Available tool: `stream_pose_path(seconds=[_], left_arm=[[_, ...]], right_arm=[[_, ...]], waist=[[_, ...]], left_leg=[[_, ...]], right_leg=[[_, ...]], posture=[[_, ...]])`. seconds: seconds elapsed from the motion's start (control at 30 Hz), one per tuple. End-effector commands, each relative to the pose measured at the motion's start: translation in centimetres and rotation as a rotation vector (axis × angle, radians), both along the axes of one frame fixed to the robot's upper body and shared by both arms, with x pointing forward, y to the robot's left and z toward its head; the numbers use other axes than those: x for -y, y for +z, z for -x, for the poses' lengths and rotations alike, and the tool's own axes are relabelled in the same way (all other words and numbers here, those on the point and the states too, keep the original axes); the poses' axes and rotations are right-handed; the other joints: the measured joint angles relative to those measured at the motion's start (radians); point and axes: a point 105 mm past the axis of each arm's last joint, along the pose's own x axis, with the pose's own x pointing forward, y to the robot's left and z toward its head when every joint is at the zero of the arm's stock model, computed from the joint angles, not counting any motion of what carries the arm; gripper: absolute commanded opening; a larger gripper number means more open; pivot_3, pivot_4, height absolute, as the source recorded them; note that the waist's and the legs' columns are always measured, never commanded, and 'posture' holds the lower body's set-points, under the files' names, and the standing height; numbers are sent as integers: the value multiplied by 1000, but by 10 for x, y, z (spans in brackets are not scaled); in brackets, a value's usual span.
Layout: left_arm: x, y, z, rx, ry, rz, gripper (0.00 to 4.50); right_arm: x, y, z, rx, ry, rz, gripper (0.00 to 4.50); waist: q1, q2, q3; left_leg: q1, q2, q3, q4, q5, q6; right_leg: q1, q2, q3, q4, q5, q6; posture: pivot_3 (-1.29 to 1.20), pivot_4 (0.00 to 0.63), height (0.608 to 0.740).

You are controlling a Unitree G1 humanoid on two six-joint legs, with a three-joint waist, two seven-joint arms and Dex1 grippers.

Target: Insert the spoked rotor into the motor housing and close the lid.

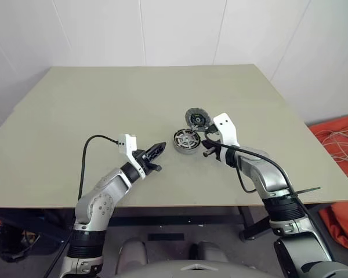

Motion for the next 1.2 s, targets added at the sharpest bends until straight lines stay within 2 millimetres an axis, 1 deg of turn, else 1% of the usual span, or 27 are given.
stream_pose_path(seconds=[0.03,0.13,0.23,0.3,0.4,0.57,0.67,0.7,0.77,0.87,1.0,1.2], left_arm=[[-1,8,-1,32,5,4,23],[0,10,-1,42,-1,10,23],[1,10,0,45,-7,11,23],[1,10,1,47,-12,10,23],[0,10,2,49,-14,8,23],[-1,8,5,53,-16,-1,23],[-2,8,5,54,-12,-3,23],[-2,8,5,54,-11,-3,23],[-2,8,5,54,-9,-4,23],[-3,8,5,55,-5,-3,23],[-3,8,5,54,-5,-1,23],[-2,8,5,51,-14,0,23]], right_arm=[[-2,25,-6,105,6,-35,0],[-16,48,0,182,80,-154,0],[-30,54,10,183,159,-209,0],[-39,51,14,167,202,-207,0],[-51,43,12,144,219,-189,0],[-76,27,-6,122,216,-163,0],[-82,24,-17,130,210,-153,0],[-83,24,-20,137,208,-152,0],[-83,26,-26,150,201,-148,0],[-80,29,-33,166,180,-147,0],[-67,26,-40,175,132,-124,0],[-49,21,-40,172,99,-104,0]], waist=[[0,0,0],[0,0,0],[0,0,0],[0,0,0],[0,0,0],[-8,1,0],[-7,1,0],[-7,1,0],[-5,1,1],[-7,1,1],[-7,1,1],[-7,1,1]], left_leg=[[0,0,0,0,0,0],[0,0,0,0,0,0],[0,0,0,0,0,0],[0,0,0,0,0,0],[0,0,0,0,0,0],[0,0,0,0,0,0],[-1,0,0,1,0,0],[-1,0,0,1,0,0],[-2,0,0,1,0,0],[-2,0,0,1,0,0],[-2,0,0,1,0,0],[-1,0,0,1,0,0]], right_leg=[[0,0,0,0,0,0],[0,0,0,0,0,0],[0,0,0,0,0,0],[0,0,0,0,0,0],[0,0,0,0,0,0],[0,0,0,0,0,0],[-1,0,0,0,0,-1],[-1,0,0,0,0,-1],[-1,0,0,0,3,-6],[-1,0,0,0,4,-7],[-1,0,0,0,4,-7],[0,0,0,0,4,-7]], posture=[[0,0,740],[0,0,740],[0,0,740],[0,0,740],[0,0,740],[0,0,740],[0,0,740],[0,0,740],[0,0,740],[0,0,740],[0,0,740],[0,0,740]])
